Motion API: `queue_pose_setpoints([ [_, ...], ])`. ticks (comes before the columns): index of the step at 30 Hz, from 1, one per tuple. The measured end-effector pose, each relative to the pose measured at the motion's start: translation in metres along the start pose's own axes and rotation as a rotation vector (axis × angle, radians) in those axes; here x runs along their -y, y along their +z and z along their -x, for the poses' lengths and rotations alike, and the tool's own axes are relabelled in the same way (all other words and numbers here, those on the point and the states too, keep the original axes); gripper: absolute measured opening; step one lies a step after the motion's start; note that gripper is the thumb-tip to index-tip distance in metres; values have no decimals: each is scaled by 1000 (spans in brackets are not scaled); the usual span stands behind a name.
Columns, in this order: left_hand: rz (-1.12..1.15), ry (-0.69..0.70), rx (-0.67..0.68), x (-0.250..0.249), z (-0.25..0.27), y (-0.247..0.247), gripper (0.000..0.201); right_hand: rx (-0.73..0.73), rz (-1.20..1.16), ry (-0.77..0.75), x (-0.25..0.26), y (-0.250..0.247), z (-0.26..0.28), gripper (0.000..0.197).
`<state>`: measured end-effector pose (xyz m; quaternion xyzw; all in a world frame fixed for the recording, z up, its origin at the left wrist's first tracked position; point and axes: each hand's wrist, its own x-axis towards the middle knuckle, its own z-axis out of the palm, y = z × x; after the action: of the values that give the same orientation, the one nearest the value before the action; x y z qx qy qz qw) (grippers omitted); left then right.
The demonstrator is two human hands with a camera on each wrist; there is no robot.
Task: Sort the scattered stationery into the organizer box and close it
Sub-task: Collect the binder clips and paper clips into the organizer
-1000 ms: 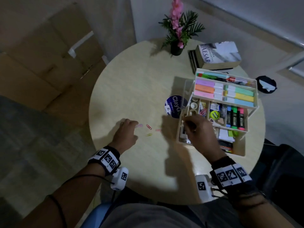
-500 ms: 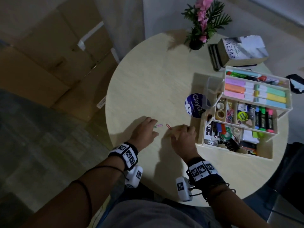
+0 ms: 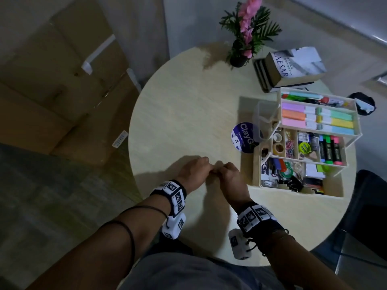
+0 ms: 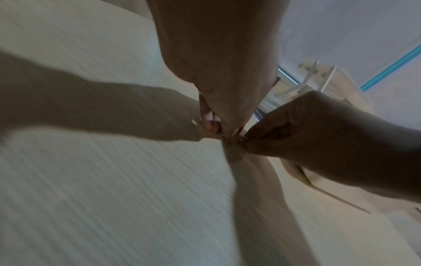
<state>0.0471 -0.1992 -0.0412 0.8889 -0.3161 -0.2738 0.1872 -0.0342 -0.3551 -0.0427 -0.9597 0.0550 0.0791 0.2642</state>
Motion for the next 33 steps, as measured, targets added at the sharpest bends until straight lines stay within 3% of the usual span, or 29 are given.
queue_pose_setpoints([
  [4,-127,54,-16,-1,-2,-2,26,-55,10,-44,-1,-5,-4,24],
  [7,-146,50,-22,-2,-2,-6,20,-108,39,7,-6,-6,-2,22],
  [11,-52,35,5,2,-5,-18,11,-49,47,87,-23,0,0,11],
  [16,170,-66,-9,14,-3,-20,10,-8,56,106,-27,1,-6,16],
  [19,360,-66,-111,22,2,-20,9,19,106,139,-23,1,-6,20],
  [24,576,-131,-244,19,9,-19,9,50,194,42,-15,-3,1,27],
  [28,648,-168,-266,4,7,-18,9,55,127,-32,-25,0,-3,16],
  [33,644,-121,-247,-30,0,-22,4,-22,-77,5,-21,-27,2,11],
])
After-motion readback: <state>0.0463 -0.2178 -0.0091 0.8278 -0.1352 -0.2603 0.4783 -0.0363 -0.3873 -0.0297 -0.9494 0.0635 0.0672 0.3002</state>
